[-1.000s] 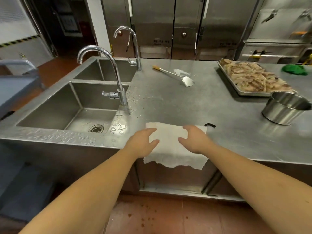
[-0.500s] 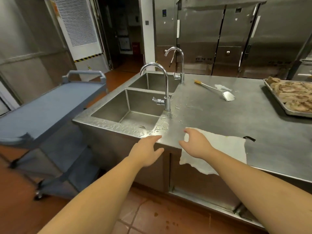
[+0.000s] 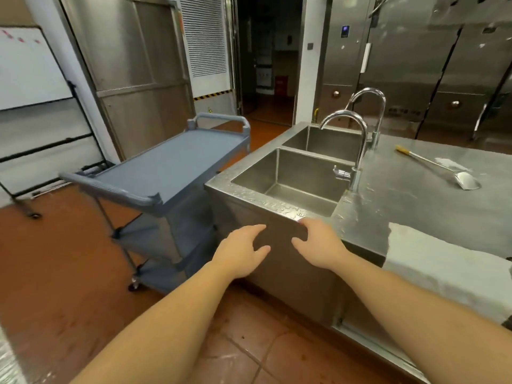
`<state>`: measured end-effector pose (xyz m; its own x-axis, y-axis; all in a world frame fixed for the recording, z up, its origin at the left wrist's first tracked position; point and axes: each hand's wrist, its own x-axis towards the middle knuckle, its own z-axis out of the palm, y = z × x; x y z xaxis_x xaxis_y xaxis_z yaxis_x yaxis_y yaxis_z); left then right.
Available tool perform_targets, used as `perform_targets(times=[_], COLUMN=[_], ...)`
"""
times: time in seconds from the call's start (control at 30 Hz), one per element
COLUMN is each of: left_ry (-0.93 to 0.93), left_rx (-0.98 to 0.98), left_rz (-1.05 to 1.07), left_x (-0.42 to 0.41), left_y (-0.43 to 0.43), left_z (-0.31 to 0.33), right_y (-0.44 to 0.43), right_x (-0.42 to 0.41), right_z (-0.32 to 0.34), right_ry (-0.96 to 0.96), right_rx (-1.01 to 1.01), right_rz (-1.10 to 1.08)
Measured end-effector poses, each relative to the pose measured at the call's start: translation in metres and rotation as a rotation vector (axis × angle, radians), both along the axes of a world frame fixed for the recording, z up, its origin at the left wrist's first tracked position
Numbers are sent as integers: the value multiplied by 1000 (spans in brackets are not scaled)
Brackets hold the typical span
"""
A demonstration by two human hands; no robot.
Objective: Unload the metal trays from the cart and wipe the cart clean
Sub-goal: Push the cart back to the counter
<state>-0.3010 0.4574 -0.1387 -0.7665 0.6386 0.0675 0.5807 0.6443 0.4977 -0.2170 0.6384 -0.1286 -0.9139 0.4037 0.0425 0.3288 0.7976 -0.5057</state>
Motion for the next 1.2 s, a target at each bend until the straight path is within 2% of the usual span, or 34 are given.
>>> perform_targets(times=[0.23, 0.4, 0.67, 1.03, 1.13, 1.2], left_ry=[-35, -23, -44, -14, -77, -242], left_rx=[97, 114, 58, 25, 156, 358], left_rz=[145, 210, 255, 193, 206, 266], left_x=[-48, -79, -145, -228, -251, -270], left_y=[-101, -137, -138, -104, -94, -87], left_z=[14, 10, -5, -5, -4, 0], right_y=[-98, -135, -135, -105, -106, -112], right_x=[-66, -106, -181, -266, -287, -304], right_z=[12, 8, -2, -1, 1, 4], right_ry=[24, 27, -13, -22, 25, 86], right_rx=[77, 82, 42, -90, -205, -376], right_rz=[176, 266, 309, 218, 125, -4])
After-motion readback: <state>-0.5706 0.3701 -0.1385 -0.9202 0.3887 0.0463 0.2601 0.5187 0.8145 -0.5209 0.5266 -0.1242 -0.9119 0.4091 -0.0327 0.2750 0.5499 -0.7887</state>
